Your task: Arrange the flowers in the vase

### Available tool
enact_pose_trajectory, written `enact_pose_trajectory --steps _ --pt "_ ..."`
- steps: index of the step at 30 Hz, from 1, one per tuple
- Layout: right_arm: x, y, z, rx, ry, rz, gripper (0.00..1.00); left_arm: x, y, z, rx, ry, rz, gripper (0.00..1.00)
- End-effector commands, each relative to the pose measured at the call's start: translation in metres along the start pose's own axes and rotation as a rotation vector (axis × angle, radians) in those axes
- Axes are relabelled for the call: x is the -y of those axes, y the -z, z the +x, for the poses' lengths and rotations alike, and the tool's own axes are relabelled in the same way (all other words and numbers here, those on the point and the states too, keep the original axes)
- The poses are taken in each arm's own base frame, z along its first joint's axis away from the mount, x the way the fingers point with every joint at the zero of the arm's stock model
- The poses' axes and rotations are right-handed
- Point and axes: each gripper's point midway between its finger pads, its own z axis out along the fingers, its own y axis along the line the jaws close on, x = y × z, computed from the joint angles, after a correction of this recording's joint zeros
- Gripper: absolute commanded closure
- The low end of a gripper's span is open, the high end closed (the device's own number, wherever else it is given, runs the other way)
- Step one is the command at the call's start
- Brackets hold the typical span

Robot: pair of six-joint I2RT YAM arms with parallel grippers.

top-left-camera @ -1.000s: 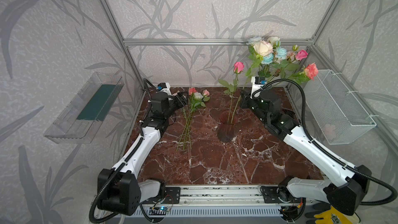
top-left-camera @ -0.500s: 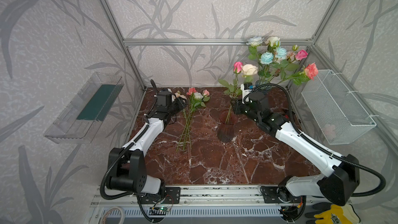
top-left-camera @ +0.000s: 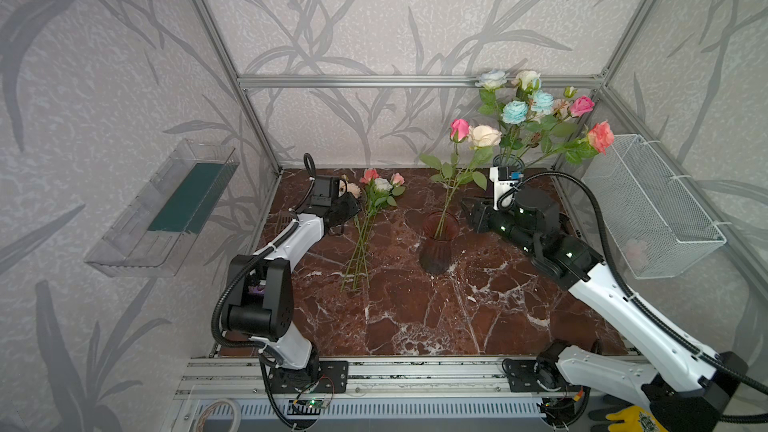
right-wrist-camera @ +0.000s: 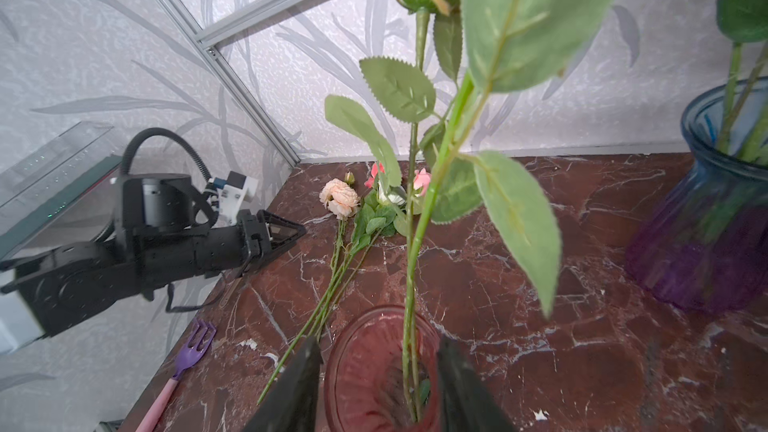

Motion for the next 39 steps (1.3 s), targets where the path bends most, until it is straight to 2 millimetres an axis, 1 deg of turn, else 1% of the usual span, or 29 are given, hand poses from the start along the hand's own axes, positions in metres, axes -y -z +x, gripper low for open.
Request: enact_pose_trajectory --steps 1,3,5,7,10,11,12,14,16,20,22,26,30,32,36,39 --pt "0.007 0.027 0.02 -0.028 -0.041 -0.002 0.54 -0.016 -0.011 0.005 -0.062 -0.082 -0.119 0.57" --pt "0.013 0.043 0.028 -0.021 -0.062 0.006 0.55 -0.023 -0.022 0.016 -0.129 -0.126 -0.174 0.61" --pt "0.022 0.055 0.037 -0.018 -0.076 0.022 0.56 -0.026 -0.031 0.025 -0.203 -0.189 -0.225 0.64" --pt "0.029 0.062 0.047 -0.024 -0.086 0.038 0.56 -0.029 -0.039 0.036 -0.265 -0.244 -0.271 0.7" --pt "0.037 0.068 0.059 -0.037 -0.096 0.048 0.56 -0.034 -0.045 0.048 -0.317 -0.345 -0.339 0.73" --pt "0.037 0.069 0.062 -0.041 -0.097 0.046 0.56 -0.034 -0.046 0.051 -0.331 -0.38 -0.357 0.73" --pt "0.038 0.069 0.066 -0.049 -0.099 0.046 0.56 -0.035 -0.046 0.052 -0.343 -0.421 -0.388 0.75" --pt "0.038 0.069 0.07 -0.058 -0.1 0.036 0.56 -0.038 -0.046 0.053 -0.343 -0.486 -0.444 0.76" --pt "0.037 0.069 0.072 -0.067 -0.096 0.032 0.56 -0.043 -0.045 0.049 -0.322 -0.514 -0.499 0.74" --pt "0.037 0.069 0.075 -0.079 -0.086 0.026 0.56 -0.047 -0.051 0.054 -0.35 -0.58 -0.525 0.73" --pt "0.038 0.067 0.078 -0.086 -0.084 0.028 0.56 -0.048 -0.058 0.061 -0.381 -0.585 -0.513 0.74" --pt "0.038 0.064 0.083 -0.104 -0.081 0.024 0.56 -0.05 -0.065 0.062 -0.394 -0.593 -0.511 0.77" --pt "0.038 0.064 0.084 -0.108 -0.073 0.025 0.56 -0.047 -0.077 0.072 -0.433 -0.586 -0.462 0.8" --pt "0.039 0.064 0.083 -0.107 -0.07 0.028 0.56 -0.048 -0.081 0.074 -0.441 -0.586 -0.463 0.81" --pt "0.039 0.063 0.085 -0.112 -0.066 0.031 0.56 -0.049 -0.086 0.078 -0.458 -0.584 -0.451 0.81" --pt "0.04 0.061 0.085 -0.116 -0.066 0.031 0.56 -0.049 -0.086 0.079 -0.459 -0.583 -0.447 0.77"
